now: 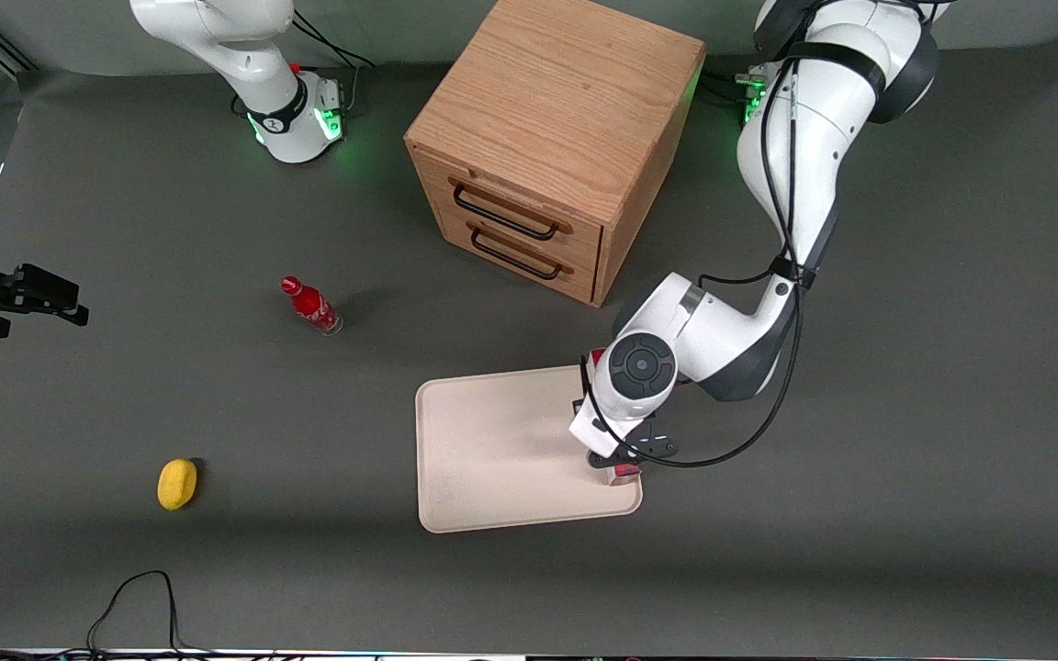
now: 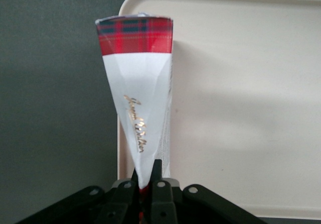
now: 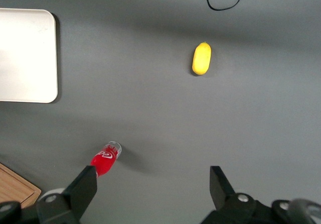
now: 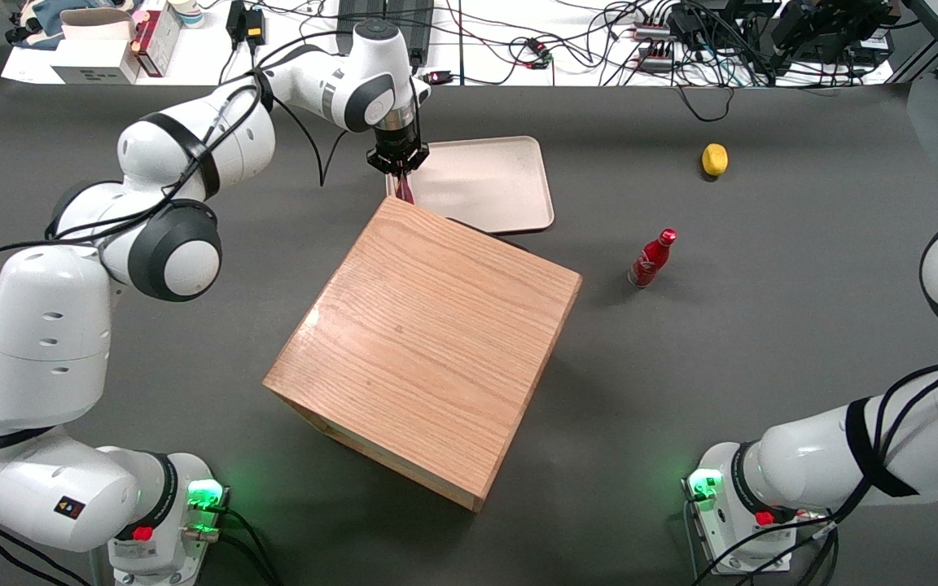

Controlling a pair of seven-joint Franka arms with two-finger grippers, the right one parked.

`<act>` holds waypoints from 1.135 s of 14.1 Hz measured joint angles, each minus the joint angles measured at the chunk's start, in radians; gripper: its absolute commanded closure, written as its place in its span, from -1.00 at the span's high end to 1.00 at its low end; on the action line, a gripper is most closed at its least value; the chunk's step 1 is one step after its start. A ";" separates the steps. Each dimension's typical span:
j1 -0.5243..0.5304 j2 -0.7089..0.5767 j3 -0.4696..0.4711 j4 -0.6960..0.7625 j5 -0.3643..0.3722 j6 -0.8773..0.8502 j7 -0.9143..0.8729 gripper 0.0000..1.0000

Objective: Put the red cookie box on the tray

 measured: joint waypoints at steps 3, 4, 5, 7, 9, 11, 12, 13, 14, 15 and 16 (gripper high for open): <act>0.000 0.000 0.000 0.002 0.000 0.009 0.000 1.00; 0.000 0.000 0.000 0.003 0.001 0.009 0.000 1.00; 0.000 0.000 0.000 0.004 0.001 0.009 0.000 1.00; 0.000 0.000 0.001 0.007 0.002 0.008 0.000 1.00; 0.000 0.000 0.002 0.012 0.007 0.004 0.001 1.00; 0.005 -0.002 0.005 0.026 0.016 -0.035 0.026 1.00; 0.011 -0.006 0.006 0.033 0.017 -0.065 0.049 1.00; 0.020 -0.015 0.008 0.039 0.019 -0.095 0.071 0.98; 0.038 -0.029 0.009 0.043 0.021 -0.126 0.100 0.98; 0.063 -0.050 0.008 0.046 0.021 -0.170 0.144 0.98; 0.091 -0.078 0.008 0.049 0.016 -0.219 0.190 0.97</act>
